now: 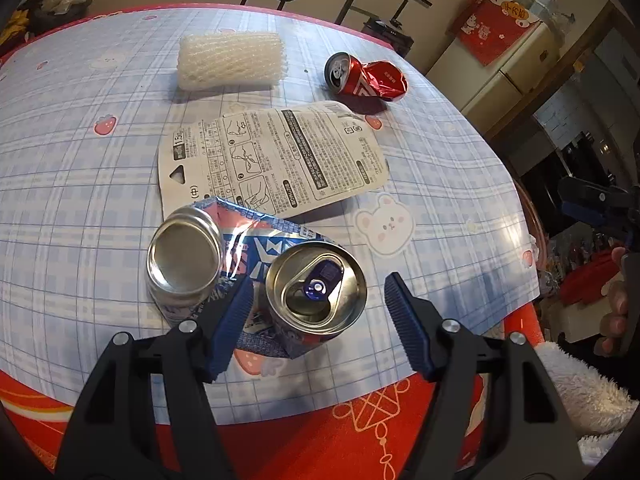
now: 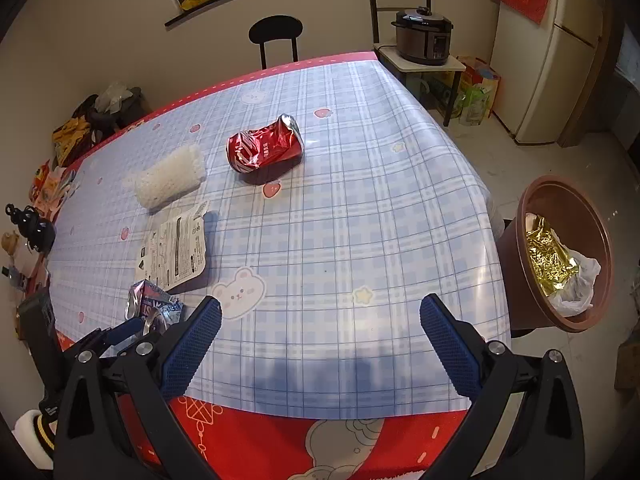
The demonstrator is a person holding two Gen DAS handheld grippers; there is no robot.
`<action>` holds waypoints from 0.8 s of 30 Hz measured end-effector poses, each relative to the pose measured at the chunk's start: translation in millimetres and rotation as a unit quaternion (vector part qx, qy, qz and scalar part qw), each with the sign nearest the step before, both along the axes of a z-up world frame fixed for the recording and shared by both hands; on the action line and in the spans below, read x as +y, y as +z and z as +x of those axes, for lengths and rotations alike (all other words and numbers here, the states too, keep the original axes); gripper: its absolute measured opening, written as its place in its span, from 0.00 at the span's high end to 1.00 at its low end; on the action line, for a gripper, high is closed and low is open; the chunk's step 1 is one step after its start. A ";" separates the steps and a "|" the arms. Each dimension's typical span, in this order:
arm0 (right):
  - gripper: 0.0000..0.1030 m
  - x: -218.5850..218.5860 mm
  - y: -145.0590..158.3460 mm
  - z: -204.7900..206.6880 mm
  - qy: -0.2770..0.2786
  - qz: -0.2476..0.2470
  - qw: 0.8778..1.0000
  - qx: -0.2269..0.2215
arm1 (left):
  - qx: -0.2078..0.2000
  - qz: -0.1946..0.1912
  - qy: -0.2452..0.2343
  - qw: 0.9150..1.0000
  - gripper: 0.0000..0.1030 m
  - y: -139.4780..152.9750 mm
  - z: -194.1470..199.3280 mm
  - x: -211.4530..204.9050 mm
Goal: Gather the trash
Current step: 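Grasp the crushed silver cans on the blue wrapper with the left tool, then grasp the white printed paper packaging with right tool while left tool holds cans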
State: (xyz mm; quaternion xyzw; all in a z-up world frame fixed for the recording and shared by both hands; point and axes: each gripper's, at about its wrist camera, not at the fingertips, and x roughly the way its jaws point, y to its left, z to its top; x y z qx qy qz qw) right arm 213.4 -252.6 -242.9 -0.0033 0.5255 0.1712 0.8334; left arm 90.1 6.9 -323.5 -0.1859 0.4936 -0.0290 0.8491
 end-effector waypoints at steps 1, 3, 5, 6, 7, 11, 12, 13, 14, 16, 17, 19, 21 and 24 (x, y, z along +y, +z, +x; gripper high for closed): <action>0.05 0.3 -0.9 -1.0 0.001 0.000 1.000 0.001 | 0.002 0.001 -0.001 1.000 0.34 -1.7 1.5 -1.6; 0.05 0.7 -1.7 -2.1 0.002 -0.002 1.000 0.002 | 0.007 0.005 -0.002 1.000 0.34 -6.1 3.7 -4.0; 0.05 1.1 -2.7 -2.5 0.004 -0.004 1.000 0.003 | 0.004 0.014 -0.003 1.000 0.34 -7.3 5.2 -6.2; 0.05 1.5 -2.9 -2.8 0.005 -0.005 1.000 0.004 | 0.005 0.021 -0.004 1.000 0.34 -8.3 6.9 -7.7; 0.05 2.2 -3.6 -3.6 0.006 -0.006 1.000 0.004 | 0.006 0.030 -0.003 1.000 0.34 -9.1 8.0 -9.2; 0.05 5.7 -6.6 -6.5 0.011 -0.010 1.000 0.009 | 0.006 0.051 0.005 0.999 0.34 -12.0 6.6 -10.1; 0.05 6.9 -7.4 -7.2 0.013 -0.011 1.000 0.011 | 0.005 0.052 0.006 0.999 0.34 -11.9 6.0 -10.3; 0.05 8.8 -8.3 -8.1 0.015 -0.013 1.000 0.012 | 0.004 0.053 0.007 0.999 0.33 -12.0 5.5 -10.3; 0.05 10.5 -9.3 -8.9 0.017 -0.014 1.000 0.013 | 0.003 0.053 0.007 0.999 0.33 -12.3 5.3 -9.8; 0.05 15.0 -10.7 -10.3 0.023 -0.016 0.999 0.015 | -0.001 0.051 0.008 0.999 0.36 -12.3 4.0 -9.6; 0.05 16.8 -11.3 -11.0 0.026 -0.017 0.999 0.016 | -0.005 0.049 0.007 0.999 0.41 -11.5 2.0 -9.4; 0.05 21.1 -11.6 -12.5 0.033 -0.020 0.999 0.016 | -0.011 0.046 0.002 0.999 0.45 -10.1 -1.2 -10.0; 0.05 24.8 -11.8 -13.3 0.038 -0.022 0.999 0.016 | -0.017 0.033 0.003 0.999 0.45 -8.6 -4.0 -7.4; 0.05 28.7 -12.3 -13.0 0.044 -0.022 0.999 0.018 | -0.025 0.018 0.017 0.999 0.45 -4.3 -10.1 1.8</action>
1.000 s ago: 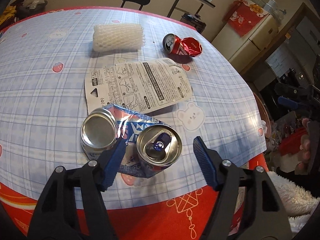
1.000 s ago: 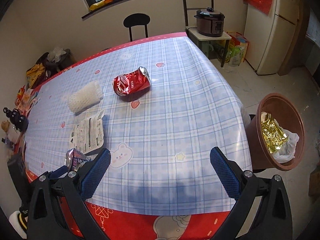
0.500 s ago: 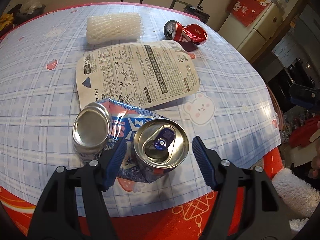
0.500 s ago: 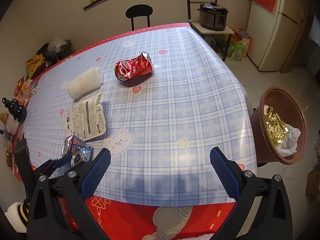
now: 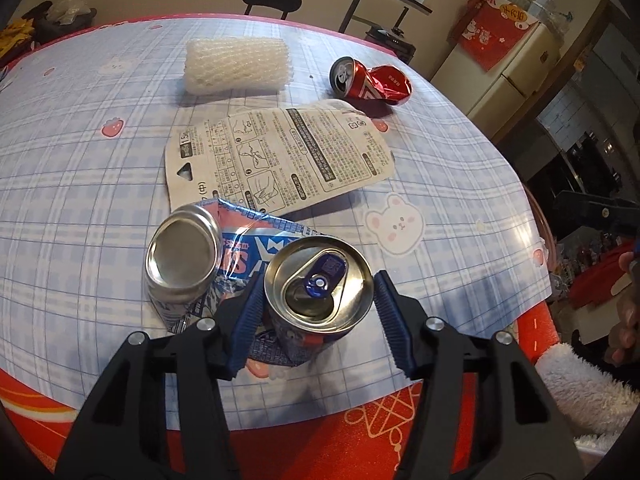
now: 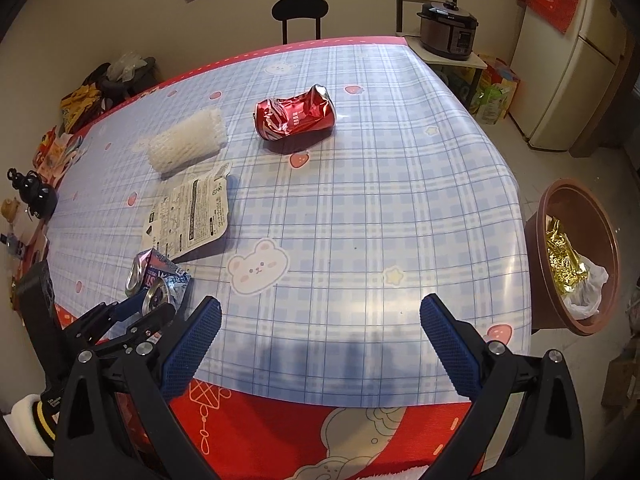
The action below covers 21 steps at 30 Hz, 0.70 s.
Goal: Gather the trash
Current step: 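Grasp the white printed paper packaging with right tool while left tool holds cans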
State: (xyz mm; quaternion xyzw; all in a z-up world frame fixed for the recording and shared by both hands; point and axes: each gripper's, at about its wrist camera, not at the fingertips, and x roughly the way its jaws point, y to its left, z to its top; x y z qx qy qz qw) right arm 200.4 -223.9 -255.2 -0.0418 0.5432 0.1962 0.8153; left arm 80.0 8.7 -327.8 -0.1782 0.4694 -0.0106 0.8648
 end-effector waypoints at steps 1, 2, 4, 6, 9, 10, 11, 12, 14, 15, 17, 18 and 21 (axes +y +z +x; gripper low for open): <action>0.05 1.0 -0.2 0.5 0.001 0.001 1.000 0.001 | -0.002 -0.001 0.005 1.000 0.45 1.3 -2.5 3.4; 0.05 2.2 -0.6 0.4 0.002 0.001 1.000 0.001 | -0.004 -0.003 0.009 1.000 0.45 2.5 -4.9 6.5; 0.05 6.6 -1.1 0.6 0.005 0.002 1.000 0.003 | -0.011 -0.006 0.021 1.000 0.45 7.2 -10.6 13.9; 0.05 12.1 -1.4 -0.2 0.010 0.004 1.000 0.004 | -0.016 -0.006 0.031 0.999 0.45 12.0 -15.2 20.7; 0.05 23.7 -1.9 -1.7 0.023 0.009 1.000 0.006 | -0.025 -0.003 0.042 0.999 0.45 19.4 -22.0 29.1; 0.05 28.2 -1.8 -1.7 0.028 0.013 1.000 0.007 | -0.027 -0.001 0.046 0.999 0.45 21.6 -24.9 32.6; 0.05 32.8 -2.3 -2.3 0.034 0.018 0.999 0.010 | -0.029 0.000 0.049 0.998 0.45 23.0 -27.2 35.6; 0.05 36.2 -2.7 -2.7 0.040 0.022 0.999 0.013 | -0.032 0.002 0.055 0.998 0.45 25.2 -30.5 40.0; 0.05 44.0 -3.6 -3.2 0.054 0.035 0.998 0.019 | -0.035 0.002 0.066 0.997 0.45 27.7 -36.2 48.7; 0.05 48.7 -4.2 -3.1 0.061 0.046 0.997 0.023 | -0.036 0.002 0.072 0.997 0.45 28.6 -39.7 53.3; 0.05 57.3 -6.6 -2.2 0.069 0.062 0.995 0.033 | -0.038 0.002 0.086 0.996 0.45 30.3 -47.0 64.4; 0.05 61.4 -8.5 -1.4 0.072 0.066 0.995 0.036 | -0.039 0.003 0.092 0.995 0.45 31.3 -50.5 69.7; 0.05 75.6 -15.2 3.1 0.081 0.076 0.993 0.043 | -0.041 0.004 0.111 0.993 0.45 34.2 -63.6 87.9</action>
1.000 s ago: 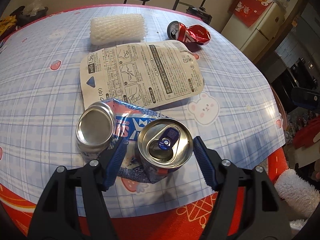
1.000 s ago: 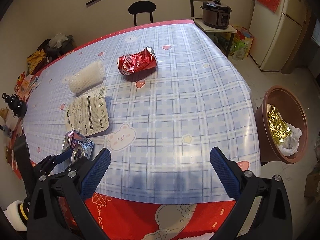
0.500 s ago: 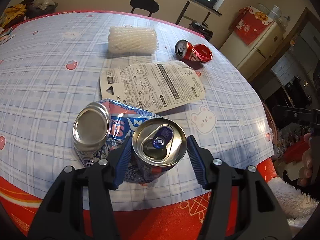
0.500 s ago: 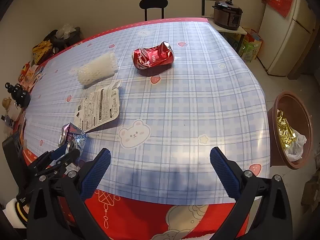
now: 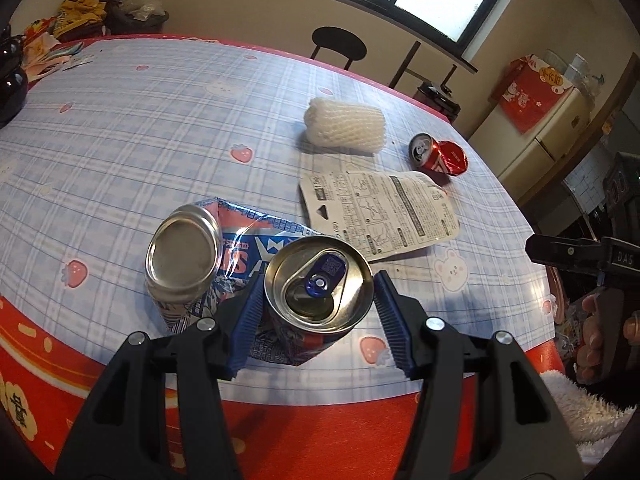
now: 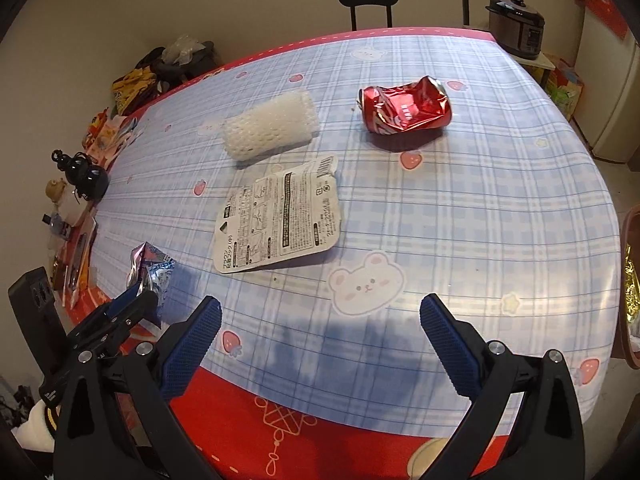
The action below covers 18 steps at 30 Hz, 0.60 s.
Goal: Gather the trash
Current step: 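Grasp the white printed paper packaging with right tool while left tool holds cans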
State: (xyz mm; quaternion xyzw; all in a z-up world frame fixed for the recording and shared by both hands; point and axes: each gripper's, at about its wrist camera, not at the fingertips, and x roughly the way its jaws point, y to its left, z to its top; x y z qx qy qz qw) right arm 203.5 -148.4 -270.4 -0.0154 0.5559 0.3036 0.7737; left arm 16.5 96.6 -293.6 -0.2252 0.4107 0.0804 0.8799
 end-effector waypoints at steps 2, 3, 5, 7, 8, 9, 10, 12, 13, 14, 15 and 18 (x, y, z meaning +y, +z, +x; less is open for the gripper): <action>0.05 11.1 -6.9 4.6 0.005 0.000 1.000 0.002 | 0.000 0.002 0.008 1.000 0.45 1.3 -6.6 9.5; 0.05 14.9 -10.3 7.9 0.007 0.001 1.000 0.002 | 0.000 0.004 0.013 1.000 0.45 2.3 -10.5 15.5; 0.05 23.7 -16.2 13.0 0.010 0.002 1.000 -0.004 | 0.000 0.007 0.020 1.000 0.45 3.6 -16.8 24.1; 0.05 32.2 -23.5 20.7 0.004 0.002 1.000 -0.011 | 0.000 0.009 0.026 1.000 0.45 4.6 -22.7 33.9; 0.05 35.7 -26.9 25.6 -0.002 0.007 1.000 -0.013 | 0.000 0.010 0.029 1.000 0.45 4.9 -25.0 37.2; 0.05 37.6 -29.1 29.5 -0.009 0.013 1.000 -0.015 | 0.001 0.010 0.031 0.999 0.45 5.2 -28.0 43.0; 0.05 39.6 -32.1 34.0 -0.017 0.025 0.999 -0.016 | 0.001 0.011 0.033 0.999 0.45 5.3 -30.3 47.3; 0.05 42.9 -38.4 42.6 -0.036 0.048 0.998 -0.021 | 0.003 0.011 0.036 0.999 0.45 4.6 -33.6 55.6; 0.05 44.9 -41.6 46.3 -0.043 0.054 0.997 -0.023 | 0.004 0.011 0.037 0.999 0.45 4.4 -35.6 59.2; 0.06 47.0 -45.2 49.3 -0.049 0.057 0.997 -0.024 | 0.005 0.011 0.038 0.999 0.45 3.6 -36.8 61.0; 0.06 49.9 -50.5 52.6 -0.054 0.061 0.996 -0.024 | 0.006 0.012 0.038 0.999 0.45 3.2 -39.2 65.1; 0.09 59.1 -68.0 58.9 -0.066 0.063 0.996 -0.005 | 0.009 0.010 0.042 0.999 0.45 1.7 -45.0 74.7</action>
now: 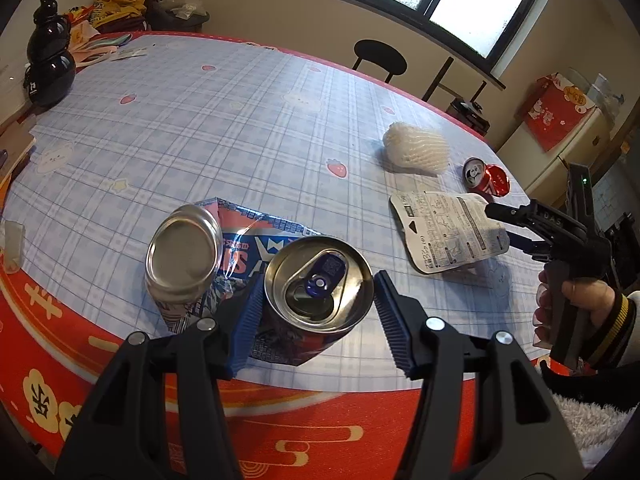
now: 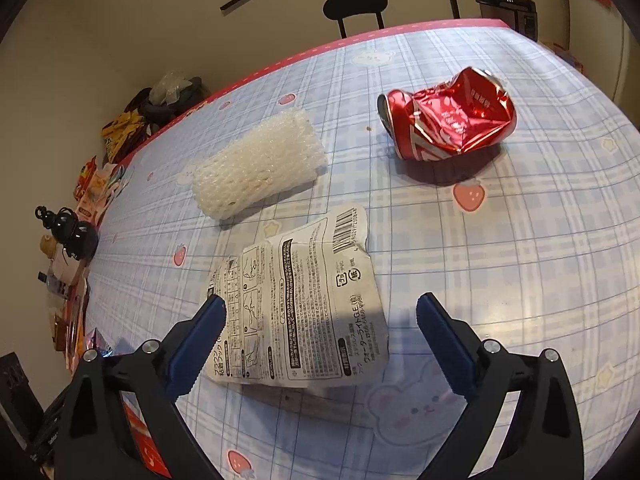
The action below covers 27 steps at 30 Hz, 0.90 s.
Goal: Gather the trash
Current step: 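Grasp the white printed paper packaging with right tool while left tool holds cans, then carry the white paper packaging with the right tool into the bin and release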
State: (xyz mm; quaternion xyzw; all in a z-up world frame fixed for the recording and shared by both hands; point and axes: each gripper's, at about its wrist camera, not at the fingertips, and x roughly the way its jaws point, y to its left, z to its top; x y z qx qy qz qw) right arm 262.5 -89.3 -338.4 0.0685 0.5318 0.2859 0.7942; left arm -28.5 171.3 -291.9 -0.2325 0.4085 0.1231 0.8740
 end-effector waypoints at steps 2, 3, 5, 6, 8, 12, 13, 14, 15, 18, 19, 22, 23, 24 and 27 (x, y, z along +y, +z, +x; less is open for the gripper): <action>0.14 4.8 -8.9 0.1 -0.007 0.005 1.000 0.014 | 0.002 -0.002 0.002 1.000 0.45 -1.6 -2.5 4.5; 0.15 6.7 -13.0 1.0 -0.012 0.009 1.000 0.021 | 0.002 -0.004 0.003 1.000 0.45 -2.3 -4.1 7.5; 0.16 7.9 -15.0 0.6 -0.025 0.015 0.999 0.024 | 0.003 -0.005 0.005 1.000 0.45 -3.8 -6.5 9.0; 0.16 9.2 -14.7 0.4 -0.027 0.018 0.999 0.027 | 0.003 -0.006 0.006 1.000 0.45 -4.4 -7.4 9.6; 0.18 13.6 -12.4 -0.8 -0.025 0.010 0.999 0.026 | 0.003 -0.009 0.007 1.000 0.45 -5.6 -9.1 11.4; 0.47 24.2 -12.3 -4.2 -0.010 -0.034 0.999 0.021 | 0.002 -0.012 0.010 1.000 0.45 -6.4 -10.6 12.2; 0.51 24.7 -11.4 -5.5 -0.007 -0.030 0.999 0.025 | 0.002 -0.013 0.010 1.000 0.45 -6.1 -10.6 12.1; 0.55 25.1 -9.0 -7.5 -0.008 -0.031 0.999 0.024 | 0.001 -0.013 0.010 1.000 0.45 -5.8 -10.8 11.3; 0.57 25.8 -6.2 -8.8 -0.006 -0.030 0.999 0.021 | 0.000 -0.012 0.009 1.000 0.45 -5.1 -10.1 10.6; 0.68 24.9 8.2 -14.8 0.003 -0.021 1.000 0.009 | -0.003 -0.012 0.007 1.000 0.45 -2.8 -8.8 7.7; 0.74 23.5 13.4 -15.9 0.006 -0.014 1.000 0.008 | -0.004 -0.011 0.006 1.000 0.45 -1.7 -8.0 6.5; 0.83 20.0 32.5 -21.9 0.017 0.011 1.000 -0.002 | -0.009 -0.009 0.004 1.000 0.45 1.5 -6.1 3.0; 0.86 19.1 39.4 -24.1 0.022 0.016 1.000 -0.008 | -0.010 -0.009 0.003 1.000 0.45 2.6 -5.4 1.7; 0.87 17.6 44.9 -25.1 0.024 0.020 0.999 -0.014 | -0.011 -0.008 0.002 1.000 0.45 4.1 -4.3 0.0; 0.90 11.2 63.6 -28.9 0.033 0.022 0.998 -0.042 | -0.016 -0.006 -0.002 1.000 0.45 8.3 -0.9 -5.1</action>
